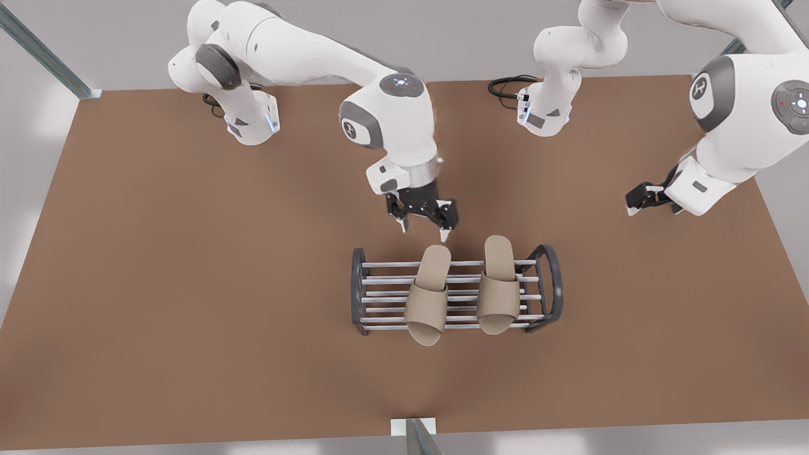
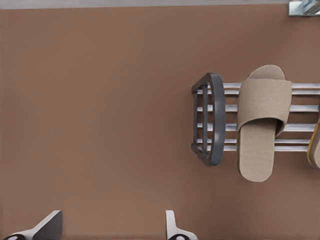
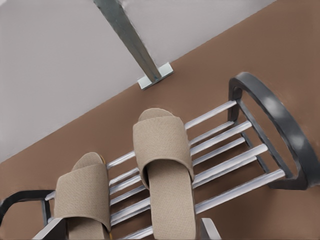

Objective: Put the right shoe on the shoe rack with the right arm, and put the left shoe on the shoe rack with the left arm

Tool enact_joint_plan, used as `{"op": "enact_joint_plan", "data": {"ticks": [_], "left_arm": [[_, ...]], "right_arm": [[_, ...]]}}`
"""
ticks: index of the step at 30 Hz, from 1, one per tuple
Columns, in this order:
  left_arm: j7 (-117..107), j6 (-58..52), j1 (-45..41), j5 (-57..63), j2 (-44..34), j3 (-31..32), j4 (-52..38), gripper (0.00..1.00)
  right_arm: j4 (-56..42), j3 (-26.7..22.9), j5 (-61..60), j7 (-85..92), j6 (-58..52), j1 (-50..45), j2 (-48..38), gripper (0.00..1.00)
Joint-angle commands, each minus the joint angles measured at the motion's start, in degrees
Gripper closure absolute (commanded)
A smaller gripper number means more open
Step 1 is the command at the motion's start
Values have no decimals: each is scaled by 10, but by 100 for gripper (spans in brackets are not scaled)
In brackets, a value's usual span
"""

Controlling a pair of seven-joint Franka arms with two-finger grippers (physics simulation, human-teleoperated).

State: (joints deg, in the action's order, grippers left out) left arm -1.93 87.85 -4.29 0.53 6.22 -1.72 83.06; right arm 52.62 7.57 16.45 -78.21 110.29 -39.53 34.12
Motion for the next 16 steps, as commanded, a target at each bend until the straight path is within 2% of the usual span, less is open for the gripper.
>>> {"op": "enact_joint_plan", "data": {"ticks": [1, 4, 5, 6, 7, 8, 9, 10, 12, 13, 16], "left_arm": [[22, 3, 1, 1, 0, 0, -1, 0], [21, 2, 0, 1, 0, -1, 0, 0], [21, 3, 0, 2, 2, -1, -1, 0], [21, 8, 0, 2, 2, 0, 1, 0], [21, 11, 0, 2, 2, 0, 3, 0], [21, 12, 0, 2, 3, 0, 3, 0], [21, 12, 0, 2, 3, 0, 3, 0], [21, 12, 0, 2, 3, 0, 3, 0], [21, 12, 0, 2, 3, 0, 3, 0], [21, 12, 0, 2, 4, 0, 3, 0], [22, 12, -11, 2, 12, 5, -3, 0]], "right_arm": [[-47, 2, -77, 153, -188, 68, -41, 0], [-45, -5, -77, 301, -290, 205, -121, 0], [-9, 0, -81, 432, -339, 251, -139, 0], [44, 2, -80, 469, -278, 280, -142, 0], [212, 5, -80, 521, -153, 302, -203, 0], [328, 5, -80, 584, -84, 313, -258, 0], [333, 6, -82, 679, -107, 329, -263, 0], [335, 1, -87, 693, -104, 320, -265, 0], [327, -96, -163, 799, -112, 260, -264, 0], [325, -124, -165, 821, -114, 247, -263, 0], [322, -123, -177, 804, -115, 247, -257, 0]]}}
